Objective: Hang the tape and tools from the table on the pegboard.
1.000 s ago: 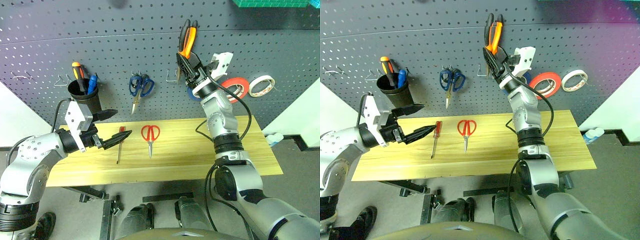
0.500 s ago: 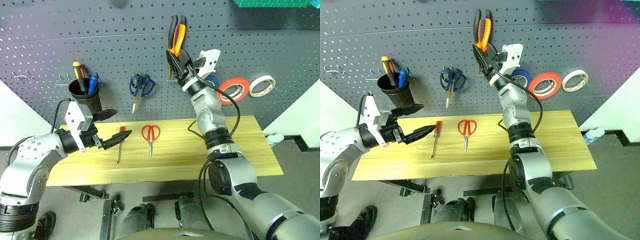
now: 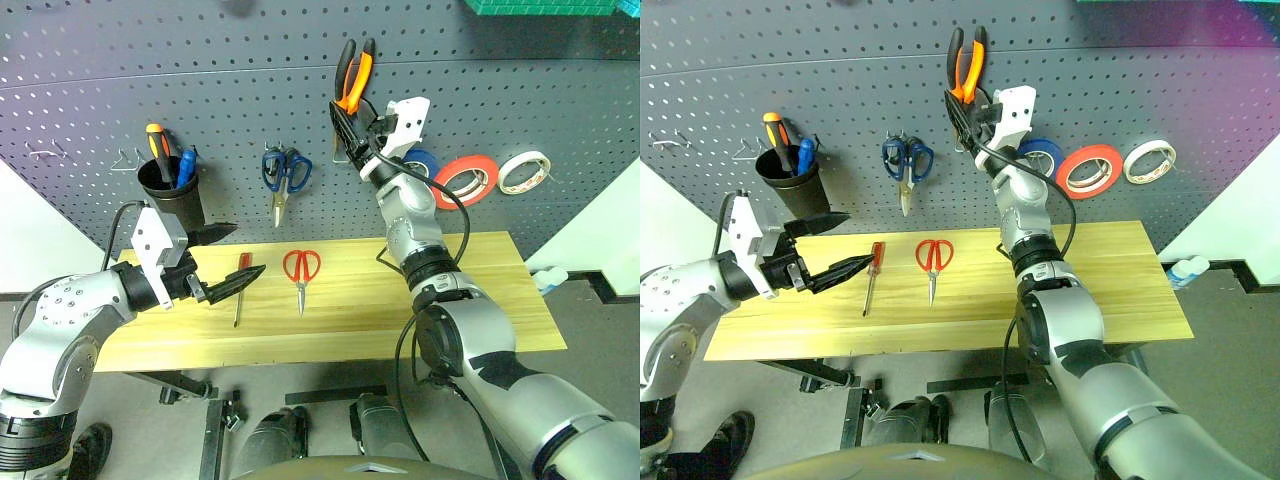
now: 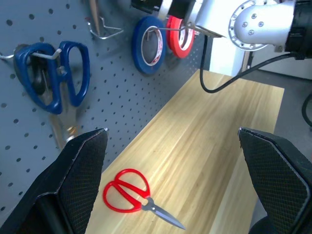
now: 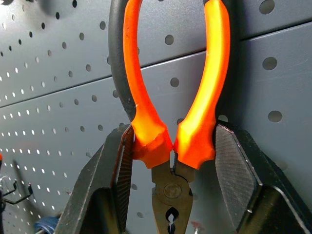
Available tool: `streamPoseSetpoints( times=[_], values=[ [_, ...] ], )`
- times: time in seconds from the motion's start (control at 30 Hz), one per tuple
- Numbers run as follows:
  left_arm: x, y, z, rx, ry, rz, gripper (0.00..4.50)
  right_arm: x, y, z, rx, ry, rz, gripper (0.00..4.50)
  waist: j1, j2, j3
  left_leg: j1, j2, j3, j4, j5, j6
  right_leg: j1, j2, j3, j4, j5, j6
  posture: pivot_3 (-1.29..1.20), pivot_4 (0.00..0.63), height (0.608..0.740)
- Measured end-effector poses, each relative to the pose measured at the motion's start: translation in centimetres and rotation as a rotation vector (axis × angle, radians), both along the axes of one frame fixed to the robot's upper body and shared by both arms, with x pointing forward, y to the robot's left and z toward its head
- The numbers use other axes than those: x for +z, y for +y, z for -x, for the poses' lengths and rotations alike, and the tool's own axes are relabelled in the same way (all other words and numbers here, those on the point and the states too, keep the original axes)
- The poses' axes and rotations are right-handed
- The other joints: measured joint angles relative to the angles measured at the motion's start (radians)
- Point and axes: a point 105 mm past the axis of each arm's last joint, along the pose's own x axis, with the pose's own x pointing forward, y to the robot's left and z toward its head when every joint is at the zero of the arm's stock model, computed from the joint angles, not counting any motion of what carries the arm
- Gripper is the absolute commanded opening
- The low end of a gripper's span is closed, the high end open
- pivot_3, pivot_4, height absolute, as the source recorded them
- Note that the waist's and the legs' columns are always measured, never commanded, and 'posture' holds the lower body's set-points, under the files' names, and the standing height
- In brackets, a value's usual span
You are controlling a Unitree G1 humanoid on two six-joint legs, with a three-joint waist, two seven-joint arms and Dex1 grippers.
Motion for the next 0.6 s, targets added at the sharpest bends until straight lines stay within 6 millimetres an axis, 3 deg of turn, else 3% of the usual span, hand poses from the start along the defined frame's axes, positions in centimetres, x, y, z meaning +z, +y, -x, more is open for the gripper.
streamPoseSetpoints(
  times=[0.6],
  values=[
    [-0.2,0.2,0.3,0.017,0.018,0.009,4.5,0.2,-2.0,-0.2,-0.062,-0.056,0.11,2.08,0.001,0.0,0.0,0.0,0.0,0.0,0.0,0.0,0.0,0.0,0.0,0.0,0.0,0.0,0.0,-0.13,0.1,0.74]
  ],
)
